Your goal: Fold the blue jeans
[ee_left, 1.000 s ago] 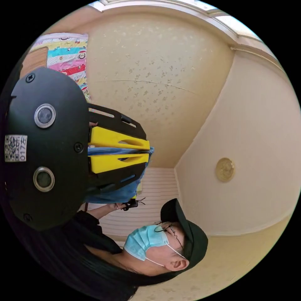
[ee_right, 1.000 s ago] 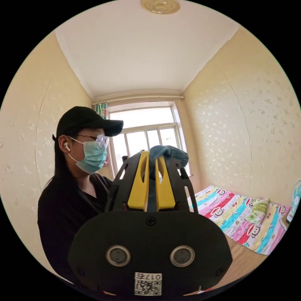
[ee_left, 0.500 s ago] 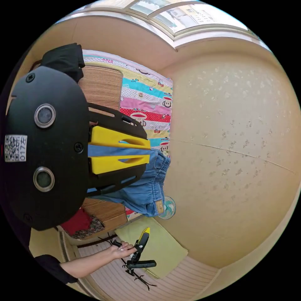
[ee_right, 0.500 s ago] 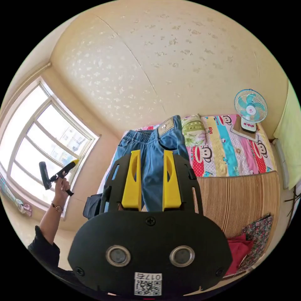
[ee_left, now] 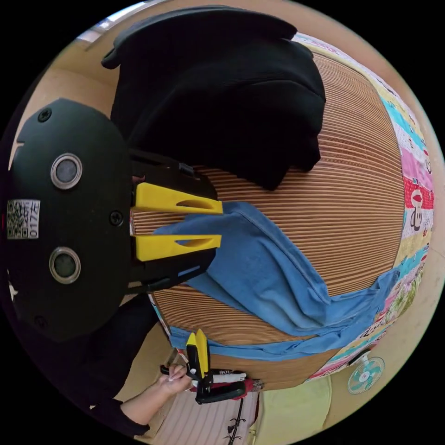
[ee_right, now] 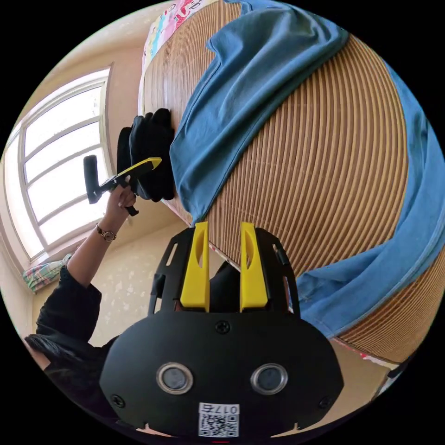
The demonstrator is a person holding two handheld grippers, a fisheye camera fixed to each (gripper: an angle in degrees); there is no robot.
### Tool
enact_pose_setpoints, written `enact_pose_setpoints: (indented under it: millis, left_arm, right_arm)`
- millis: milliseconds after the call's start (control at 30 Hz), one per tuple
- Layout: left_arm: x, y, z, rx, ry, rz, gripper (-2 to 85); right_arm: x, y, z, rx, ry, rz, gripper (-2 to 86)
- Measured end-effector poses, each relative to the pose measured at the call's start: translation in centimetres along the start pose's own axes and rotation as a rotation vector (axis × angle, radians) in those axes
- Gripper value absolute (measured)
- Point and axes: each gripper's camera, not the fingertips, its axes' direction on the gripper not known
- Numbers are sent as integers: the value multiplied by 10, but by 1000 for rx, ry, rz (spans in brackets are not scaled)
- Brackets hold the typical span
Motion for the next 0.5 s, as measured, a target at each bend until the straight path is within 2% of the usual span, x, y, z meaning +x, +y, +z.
enact_pose_setpoints:
  millis: [167,233,267,300,367,500]
  left_arm:
    - [-49,-28,-1,37,-28,141,86]
    - [-66,-36,14,-25,-42,177,85]
    - [-76,-34,27,-80,-58,191,82]
    - [-85,-21,22,-18,-66,189,76]
    - [-99,4,24,-40,-35,173,38]
    - [-130,109,31,-135,-12,99,21]
  right_arm:
    - [-29,-27,47,151,-167,70,115]
    - [-40,-39,57,154,-188,60,111]
    - [-44,-45,62,141,-167,57,92]
    - [-46,-47,63,133,-149,62,82]
    - [-51,-47,66,64,-82,84,33]
    - [-75,-15,61,-46,60,-64,18]
